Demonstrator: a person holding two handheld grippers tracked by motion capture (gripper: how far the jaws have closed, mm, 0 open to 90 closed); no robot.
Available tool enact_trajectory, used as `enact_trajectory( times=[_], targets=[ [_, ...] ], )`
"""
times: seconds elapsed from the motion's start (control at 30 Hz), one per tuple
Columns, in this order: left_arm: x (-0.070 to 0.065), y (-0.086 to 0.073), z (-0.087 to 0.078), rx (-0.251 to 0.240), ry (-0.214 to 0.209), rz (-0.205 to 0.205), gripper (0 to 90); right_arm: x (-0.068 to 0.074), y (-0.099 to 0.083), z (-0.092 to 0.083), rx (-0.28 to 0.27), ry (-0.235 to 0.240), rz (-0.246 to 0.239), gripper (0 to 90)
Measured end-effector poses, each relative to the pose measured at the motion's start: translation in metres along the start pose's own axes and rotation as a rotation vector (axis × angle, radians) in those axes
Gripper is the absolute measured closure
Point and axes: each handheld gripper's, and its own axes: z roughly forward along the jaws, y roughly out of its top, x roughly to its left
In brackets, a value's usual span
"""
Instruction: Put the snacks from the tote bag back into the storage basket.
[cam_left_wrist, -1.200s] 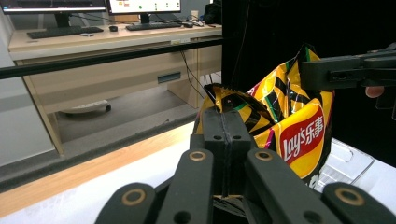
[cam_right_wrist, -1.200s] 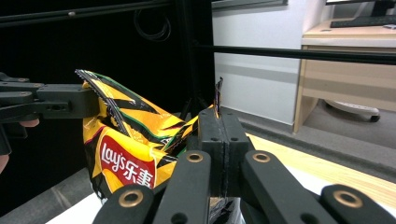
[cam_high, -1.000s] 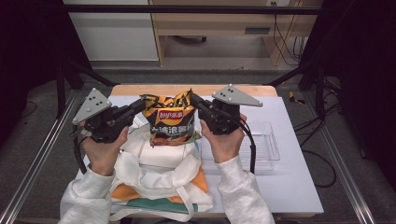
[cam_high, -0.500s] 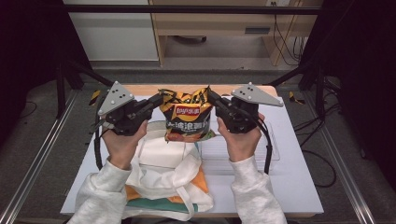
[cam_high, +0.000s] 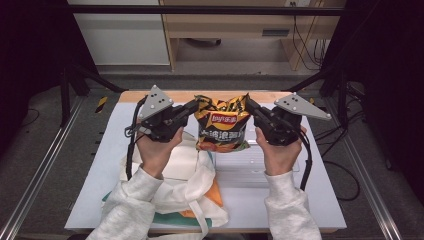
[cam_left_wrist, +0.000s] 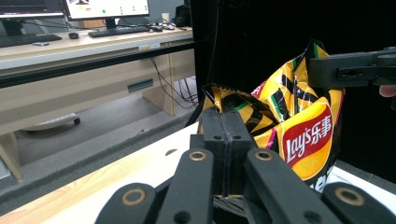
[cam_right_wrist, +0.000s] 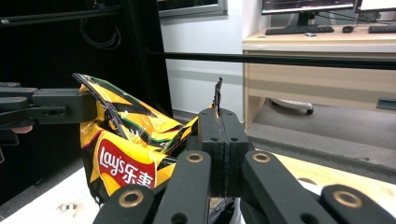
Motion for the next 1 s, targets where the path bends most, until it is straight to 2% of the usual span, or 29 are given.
enact_trajectory(
  times=[0.47,1.0],
  targets=[
    [-0.016,-0.001,0.03,0.016,-0.025,0.011,90.0,-0.027,-0.006,-0.014,0.007,-0.055,0.012,90.0],
    [-0.023,-0.015,0.057,0.058,-0.045,0.011,90.0,-0.046,-0.021,-0.013,0.042,-0.088,0.032,90.0]
  ],
)
